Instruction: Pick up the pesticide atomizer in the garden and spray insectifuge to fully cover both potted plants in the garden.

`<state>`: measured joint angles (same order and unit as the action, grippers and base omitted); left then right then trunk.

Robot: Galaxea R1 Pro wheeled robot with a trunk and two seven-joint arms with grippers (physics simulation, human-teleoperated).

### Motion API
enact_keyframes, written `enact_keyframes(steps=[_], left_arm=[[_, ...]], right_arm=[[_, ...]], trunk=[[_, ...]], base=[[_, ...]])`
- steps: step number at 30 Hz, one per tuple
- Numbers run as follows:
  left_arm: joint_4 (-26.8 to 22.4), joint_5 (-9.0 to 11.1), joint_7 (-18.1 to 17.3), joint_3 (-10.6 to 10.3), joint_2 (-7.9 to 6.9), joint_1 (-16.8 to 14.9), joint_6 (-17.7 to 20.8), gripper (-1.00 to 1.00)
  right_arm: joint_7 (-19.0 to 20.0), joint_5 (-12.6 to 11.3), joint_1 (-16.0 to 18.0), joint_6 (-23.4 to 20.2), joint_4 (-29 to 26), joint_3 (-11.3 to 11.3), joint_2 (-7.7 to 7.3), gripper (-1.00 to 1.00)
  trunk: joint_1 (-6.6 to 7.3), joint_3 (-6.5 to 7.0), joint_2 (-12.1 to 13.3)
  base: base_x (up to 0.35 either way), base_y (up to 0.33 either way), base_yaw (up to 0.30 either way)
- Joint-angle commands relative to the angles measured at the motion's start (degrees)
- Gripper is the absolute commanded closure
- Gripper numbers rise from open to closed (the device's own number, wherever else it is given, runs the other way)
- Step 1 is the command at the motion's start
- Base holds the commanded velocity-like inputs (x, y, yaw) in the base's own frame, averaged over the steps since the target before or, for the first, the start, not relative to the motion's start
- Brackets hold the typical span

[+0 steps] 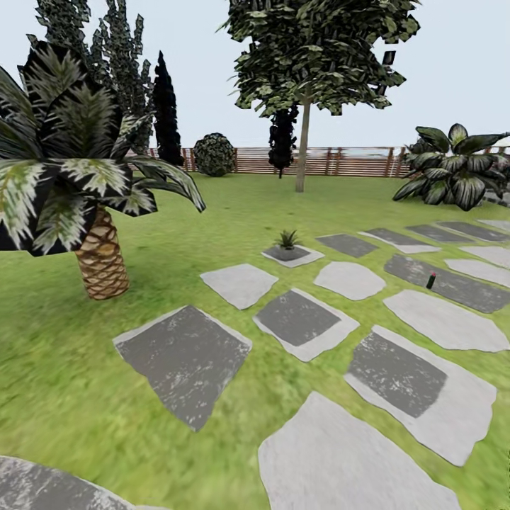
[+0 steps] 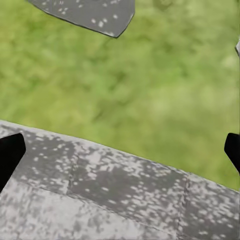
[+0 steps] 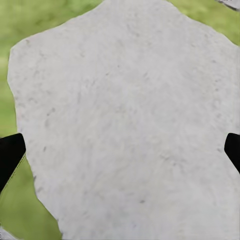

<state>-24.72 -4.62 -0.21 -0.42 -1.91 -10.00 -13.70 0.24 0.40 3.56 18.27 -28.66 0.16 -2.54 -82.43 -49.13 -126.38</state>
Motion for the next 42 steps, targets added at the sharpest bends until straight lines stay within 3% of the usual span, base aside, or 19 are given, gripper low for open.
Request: enact_keyframes(steps=[1, 42], left_arm=[[0.00, -0.48, 0.04, -0.02, -0.02, -0.02, -0.19, -1.00], [0.01, -0.52, 0.04, -0.02, -0.11, -0.02, -0.19, -1.00]], right_arm=[[0.02, 0.04, 0.05, 0.18, 0.06, 0.01, -0.01, -1.00], [0.02, 0.04, 0.04, 0.12, 0.10, 0.10, 0.06, -1.00]], trunk=[[-0.02, -0.05, -0.02], [-0.02, -0.05, -0.02]], base=[[0.294, 0.190, -0.282], [0.307, 0.154, -0.290]])
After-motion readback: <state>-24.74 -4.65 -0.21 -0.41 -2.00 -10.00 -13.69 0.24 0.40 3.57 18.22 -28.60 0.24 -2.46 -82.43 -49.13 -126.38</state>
